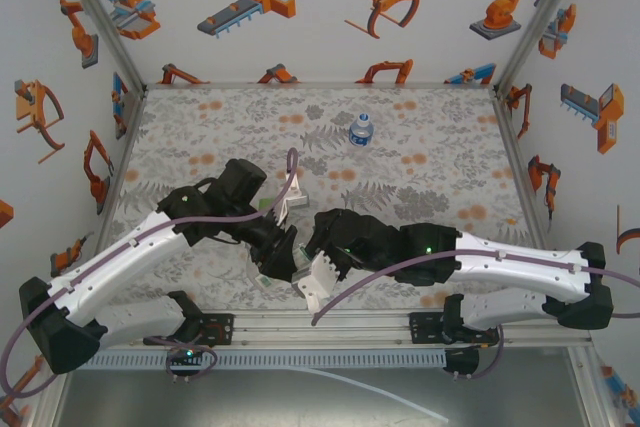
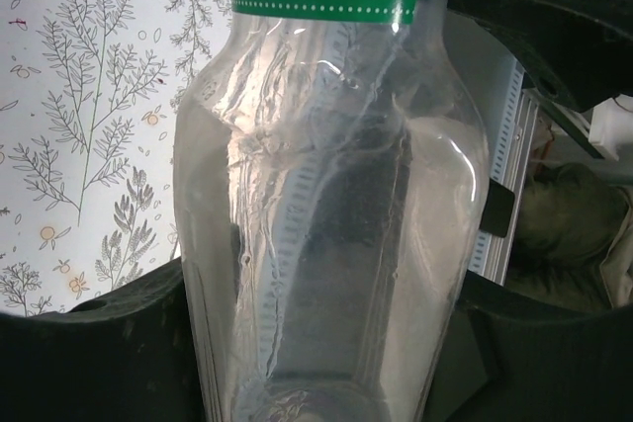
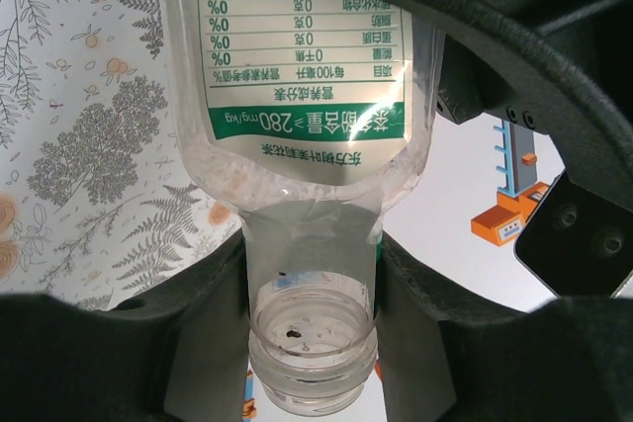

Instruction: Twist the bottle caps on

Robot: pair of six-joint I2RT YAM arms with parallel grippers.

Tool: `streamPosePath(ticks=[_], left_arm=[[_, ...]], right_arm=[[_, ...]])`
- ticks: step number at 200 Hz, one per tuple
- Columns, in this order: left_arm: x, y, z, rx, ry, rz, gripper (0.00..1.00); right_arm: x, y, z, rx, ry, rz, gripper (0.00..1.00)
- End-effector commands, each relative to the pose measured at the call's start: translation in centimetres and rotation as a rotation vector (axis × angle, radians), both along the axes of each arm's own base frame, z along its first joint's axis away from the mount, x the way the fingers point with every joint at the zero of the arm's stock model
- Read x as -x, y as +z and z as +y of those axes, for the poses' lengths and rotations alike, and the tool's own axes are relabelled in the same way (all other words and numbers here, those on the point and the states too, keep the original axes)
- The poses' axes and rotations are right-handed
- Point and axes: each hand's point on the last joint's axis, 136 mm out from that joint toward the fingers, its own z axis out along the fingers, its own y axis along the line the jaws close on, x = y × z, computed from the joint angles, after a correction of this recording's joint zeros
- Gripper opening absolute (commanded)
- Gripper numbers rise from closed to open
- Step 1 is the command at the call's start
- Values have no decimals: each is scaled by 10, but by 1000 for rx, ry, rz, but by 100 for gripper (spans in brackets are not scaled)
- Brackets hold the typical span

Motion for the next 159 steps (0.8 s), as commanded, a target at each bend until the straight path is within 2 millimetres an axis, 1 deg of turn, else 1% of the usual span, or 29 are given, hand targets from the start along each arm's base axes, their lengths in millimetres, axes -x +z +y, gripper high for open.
streamPosePath(ticks=[1,22,35,43,68,78,99,110,127,143,159], left_arm=[[2,-4,4,-16,-1,8,45],[1,-4,4,-14,0,-9,40],[-2,-5,5,-19,9,-28,36],[-4,-4,6,-21,16,-45,33],[-19,-9,13,-58,90,-137,24],[-26,-8,15,-63,125,-172,23],[-35,-6,18,-48,180,-223,20],[-42,-4,20,-33,227,-256,14],[-58,-3,26,-27,328,-312,4],[-66,2,31,5,398,-350,1],[-69,9,34,58,437,-378,0]], right_arm=[[-2,22,1,-94,-15,-33,25],[-3,22,-1,-106,-24,-40,37],[-4,22,-3,-112,-33,-36,49],[-4,24,-3,-122,-39,-27,54],[-3,25,-7,-146,-62,4,65],[-3,26,-9,-165,-83,28,69],[-6,33,-12,-233,-156,101,73],[-10,41,-13,-296,-221,157,73],[-23,52,-19,-412,-350,253,74],[-40,61,-29,-536,-499,353,75],[-53,63,-39,-641,-636,465,79]])
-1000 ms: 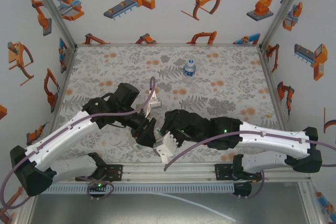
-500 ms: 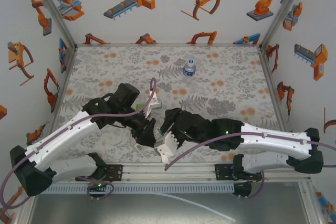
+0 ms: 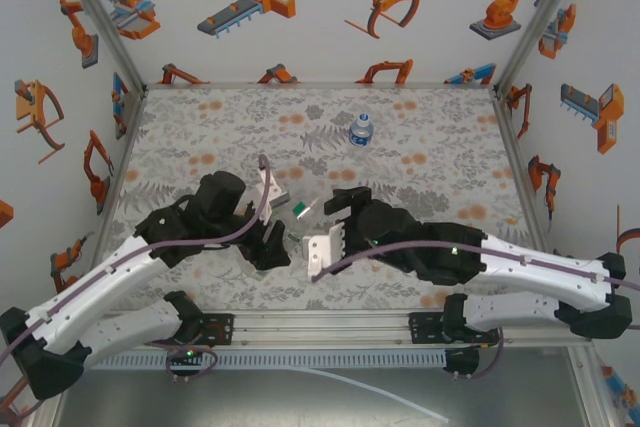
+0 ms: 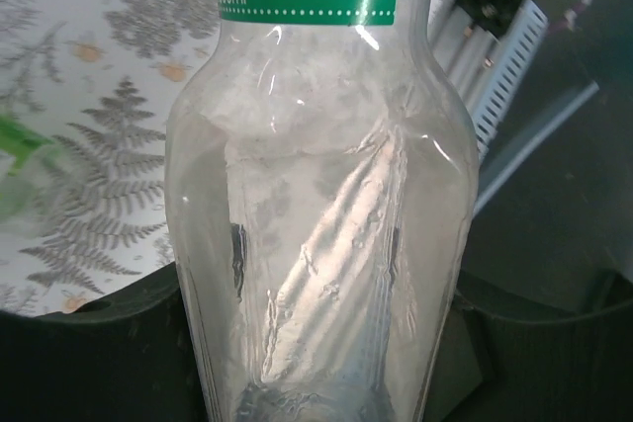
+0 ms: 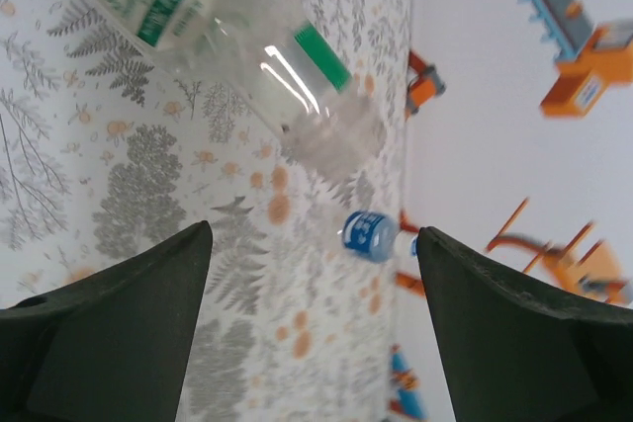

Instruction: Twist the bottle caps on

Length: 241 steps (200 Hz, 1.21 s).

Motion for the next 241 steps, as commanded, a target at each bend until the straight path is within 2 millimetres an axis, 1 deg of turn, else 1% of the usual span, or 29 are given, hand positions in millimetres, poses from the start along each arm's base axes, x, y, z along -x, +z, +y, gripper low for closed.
streamPosePath(ticks=[1,23,35,43,63,80,95,120,132,148,175,207,219,241], left_arm=[[-20,20,4,96,119,-95,0],[-23,26,9,155,158,-139,0],[-24,29,12,186,180,-156,0],[-24,31,13,207,192,-161,0],[-24,37,14,252,206,-171,0],[-24,40,16,269,221,-176,0],[-25,41,17,281,231,-182,0],[-26,41,18,302,249,-180,0],[-25,39,18,307,248,-173,0],[-25,36,18,308,250,-161,0],[-23,35,18,313,252,-150,0],[-21,39,19,326,248,-154,0],[-20,39,20,327,249,-155,0],[-20,43,21,339,254,-160,0]], right_arm=[[-22,17,-16,-266,-253,211,79],[-47,12,-39,-441,-478,391,80],[-59,1,-54,-539,-610,516,80],[-65,-11,-65,-595,-699,603,81],[-70,-41,-86,-678,-873,769,84],[-68,-72,-97,-680,-986,895,83],[-63,-97,-102,-656,-1054,981,82],[-58,-137,-111,-598,-1175,1038,78],[-56,-152,-115,-577,-1225,1053,78],[-55,-170,-120,-557,-1287,1067,77],[-52,-198,-119,-498,-1321,1101,77],[-52,-224,-118,-467,-1353,1119,72],[-53,-229,-117,-466,-1353,1124,69],[-56,-236,-119,-463,-1371,1113,67]])
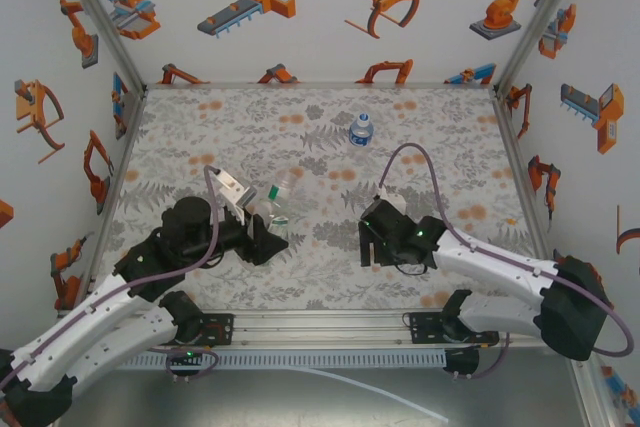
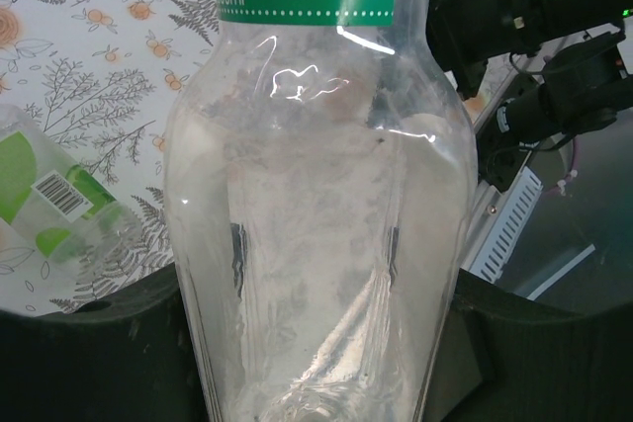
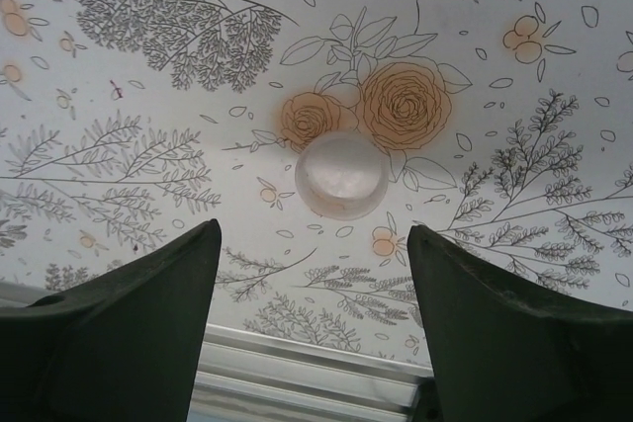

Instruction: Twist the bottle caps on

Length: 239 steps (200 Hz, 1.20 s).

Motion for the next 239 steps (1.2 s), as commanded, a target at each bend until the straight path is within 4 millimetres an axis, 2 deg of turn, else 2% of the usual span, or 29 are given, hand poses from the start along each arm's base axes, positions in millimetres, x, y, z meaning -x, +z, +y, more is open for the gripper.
streamPosePath(ticks=[1,74,239], left_arm=[[-1,13,0,50,12,-16,0],[-3,14,-2,60,11,-14,0],[-3,6,-3,47,16,16,0]], right_arm=[[-8,-1,5,-35,-35,-22,67],[-13,-9,4,-40,-38,-17,59],[-13,-23,-1,-11,-38,1,56]])
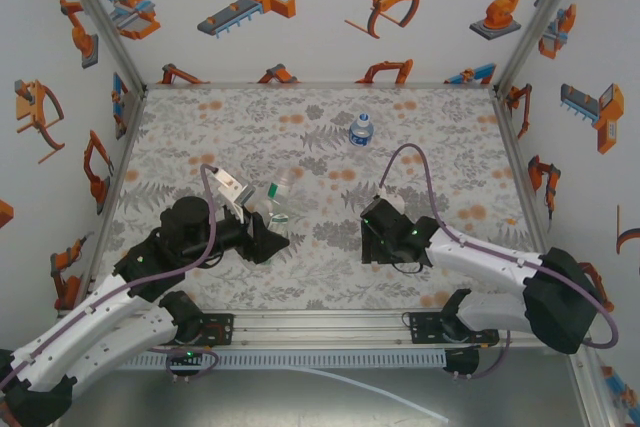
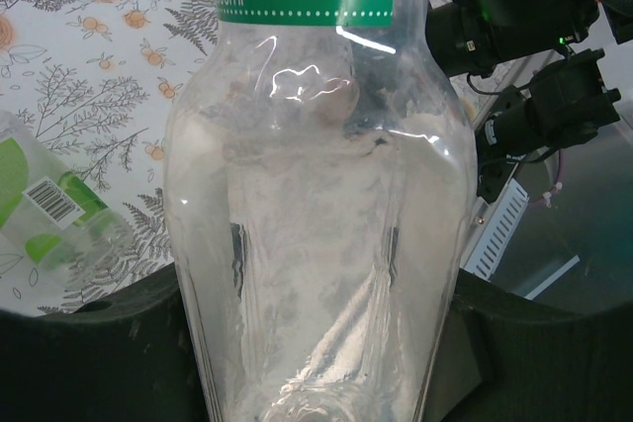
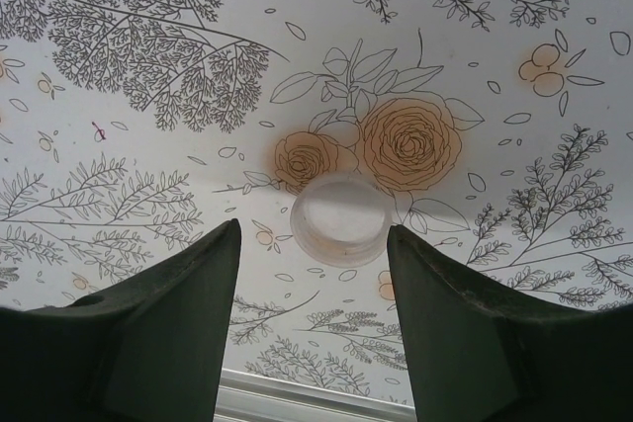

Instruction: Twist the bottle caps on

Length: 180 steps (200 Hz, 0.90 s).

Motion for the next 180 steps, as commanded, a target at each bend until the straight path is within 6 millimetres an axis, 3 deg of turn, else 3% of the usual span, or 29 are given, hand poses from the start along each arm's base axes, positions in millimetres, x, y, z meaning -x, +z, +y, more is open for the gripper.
streamPosePath(ticks=[1,102,141,180], left_arm=[[-2,3,-1,18,6,2,0],[-2,1,-3,13,-3,4,0],[-2,3,-5,17,-10,2,0],[-3,4,-6,20,-12,0,0]], right_arm=[[-2,-4,-3,11,-6,-6,56],[3,-21,-8,32,-12,25,55],[6,-30,-6,26,-13,49,46],[4,-27,7,-34,-6,61,27]])
